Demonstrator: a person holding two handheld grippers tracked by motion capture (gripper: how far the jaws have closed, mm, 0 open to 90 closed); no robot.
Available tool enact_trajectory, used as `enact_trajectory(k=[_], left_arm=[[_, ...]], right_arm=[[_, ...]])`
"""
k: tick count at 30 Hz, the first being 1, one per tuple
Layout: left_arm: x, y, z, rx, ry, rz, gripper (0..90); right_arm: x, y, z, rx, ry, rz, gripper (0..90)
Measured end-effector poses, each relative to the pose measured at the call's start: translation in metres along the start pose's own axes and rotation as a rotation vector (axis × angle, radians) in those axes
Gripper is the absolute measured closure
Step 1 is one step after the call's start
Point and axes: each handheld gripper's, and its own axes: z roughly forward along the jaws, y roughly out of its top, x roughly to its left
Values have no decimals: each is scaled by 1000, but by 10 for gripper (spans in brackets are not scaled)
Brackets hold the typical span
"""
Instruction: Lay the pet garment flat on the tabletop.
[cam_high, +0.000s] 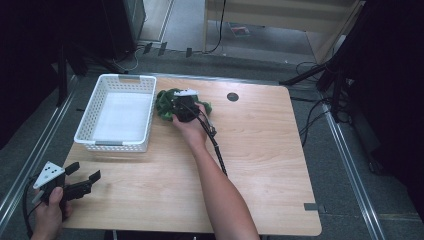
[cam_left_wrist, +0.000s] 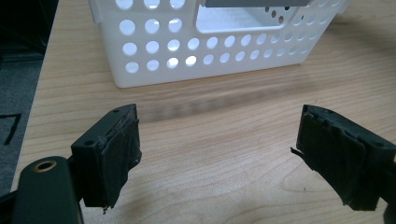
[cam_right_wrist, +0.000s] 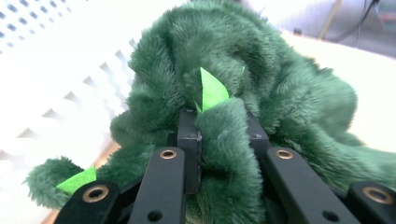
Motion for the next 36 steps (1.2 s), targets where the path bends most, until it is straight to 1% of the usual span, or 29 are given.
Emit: enact_trajectory(k=[1,2,3,4,6,9,11,12,13,14,15,16,18,20,21,22,23,24,25,26,27,29,31,32,33,34,35,36], left_arm=[[0,0,0,3,4,2,141],[0,0,1,4,7,2,141],[0,0,1,4,7,2,141],[-1,0,1,2,19,4,141],[-4,1,1,10,59,22,141],[-8,3,-1,6,94,46,141],[-9,4,-2,-1,102,31,141],[-9,4,-2,-1,102,31,141],[-10,8,-4,-21,75,-9,140],[-14,10,-4,-26,74,-10,140],[-14,10,-4,-26,74,-10,140],[-22,17,-4,-37,68,8,140],[-33,25,-2,-46,47,26,140],[-44,33,1,-48,13,45,140],[-50,37,2,-55,5,57,140],[-50,37,2,-55,5,57,140],[-56,42,3,-62,-4,67,140],[-68,53,5,-86,-36,74,140],[-74,59,7,-99,-51,76,140],[-74,59,7,-99,-51,76,140],[-85,70,10,-127,-79,77,140],[-96,81,15,-151,-105,75,140],[-107,91,21,-165,-131,78,141],[-107,91,21,-165,-131,78,141],[-118,100,28,-174,-149,81,141],[-118,100,28,-174,-149,81,141],[-124,104,32,-180,-157,79,141],[-135,112,40,-188,-175,79,141]], right_arm=[[-2,3,-16,-41,14,0,770],[-3,3,-22,-48,20,-1,770],[-3,3,-22,-48,20,-1,770],[-6,4,-38,-74,32,-11,770],[-9,4,-53,-89,42,-27,770],[-12,0,-76,-102,51,-50,770],[-15,-4,-89,-114,58,-60,769],[-15,-4,-89,-114,58,-60,769],[-17,-8,-105,-119,67,-61,769],[-18,-10,-110,-124,71,-64,769],[-18,-10,-110,-124,71,-64,769],[-20,-15,-124,-135,86,-70,769],[-20,-20,-134,-139,102,-73,769],[-20,-26,-145,-138,115,-94,769],[-19,-31,-150,-138,123,-102,769],[-19,-31,-150,-138,123,-102,769],[-19,-40,-158,-131,148,-116,769],[-19,-46,-162,-127,163,-123,769],[-19,-53,-166,-127,182,-135,768],[-19,-53,-166,-127,182,-135,768],[-22,-69,-176,-126,235,-159,766],[-26,-81,-182,-131,264,-174,766],[-31,-96,-190,-121,279,-187,765],[-31,-96,-190,-121,279,-187,765],[-40,-111,-198,-117,296,-191,765],[-43,-116,-202,-116,301,-187,765],[-43,-116,-202,-116,301,-187,765],[-53,-127,-210,-124,330,-173,764]])
